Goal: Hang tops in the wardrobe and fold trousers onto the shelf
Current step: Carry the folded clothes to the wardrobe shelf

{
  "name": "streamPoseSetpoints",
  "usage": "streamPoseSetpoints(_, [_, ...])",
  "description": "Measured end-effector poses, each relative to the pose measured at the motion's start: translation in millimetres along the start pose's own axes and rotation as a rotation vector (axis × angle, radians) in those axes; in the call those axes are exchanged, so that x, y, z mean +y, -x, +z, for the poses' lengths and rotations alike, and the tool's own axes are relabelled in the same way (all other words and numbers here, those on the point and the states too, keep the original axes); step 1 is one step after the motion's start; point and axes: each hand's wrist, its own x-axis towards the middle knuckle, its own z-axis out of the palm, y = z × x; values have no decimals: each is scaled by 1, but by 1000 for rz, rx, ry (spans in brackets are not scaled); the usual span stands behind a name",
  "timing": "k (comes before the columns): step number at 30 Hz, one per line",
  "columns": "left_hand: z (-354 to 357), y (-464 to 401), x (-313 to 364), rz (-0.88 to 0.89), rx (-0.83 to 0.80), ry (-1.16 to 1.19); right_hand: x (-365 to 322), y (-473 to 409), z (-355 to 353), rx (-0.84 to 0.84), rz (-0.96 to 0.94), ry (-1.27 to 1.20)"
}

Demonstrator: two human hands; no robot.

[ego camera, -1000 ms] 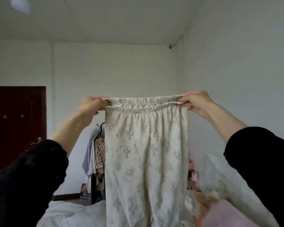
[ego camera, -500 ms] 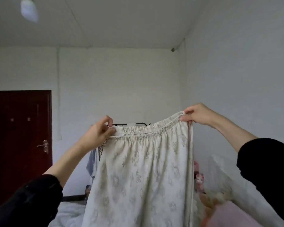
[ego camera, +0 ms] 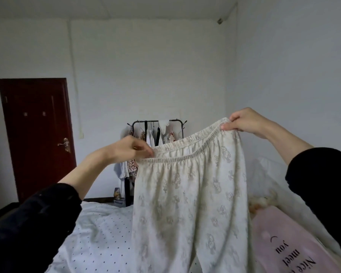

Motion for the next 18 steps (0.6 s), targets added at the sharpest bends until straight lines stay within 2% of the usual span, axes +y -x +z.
streamPoseSetpoints(4, [26,6,-7,-25,-107,-221,6,1,6,-17,-5,-1])
streamPoseSetpoints(6, [32,8,-17,42,-38,-363,12,2,7,-31,9,3])
streamPoseSetpoints(7, [31,8,-22,59,19,-362,14,2,7,-37,23,6])
streamPoseSetpoints(13, [11,0,-19,-55,353,138,25,7,6,-103,91,-107])
streamPoseSetpoints(15, [6,-7,-17,-86,417,268,25,7,9,-124,114,-155])
streamPoseSetpoints(18, [-2,-16,-18,-98,479,380,20,0,8,-65,95,-162])
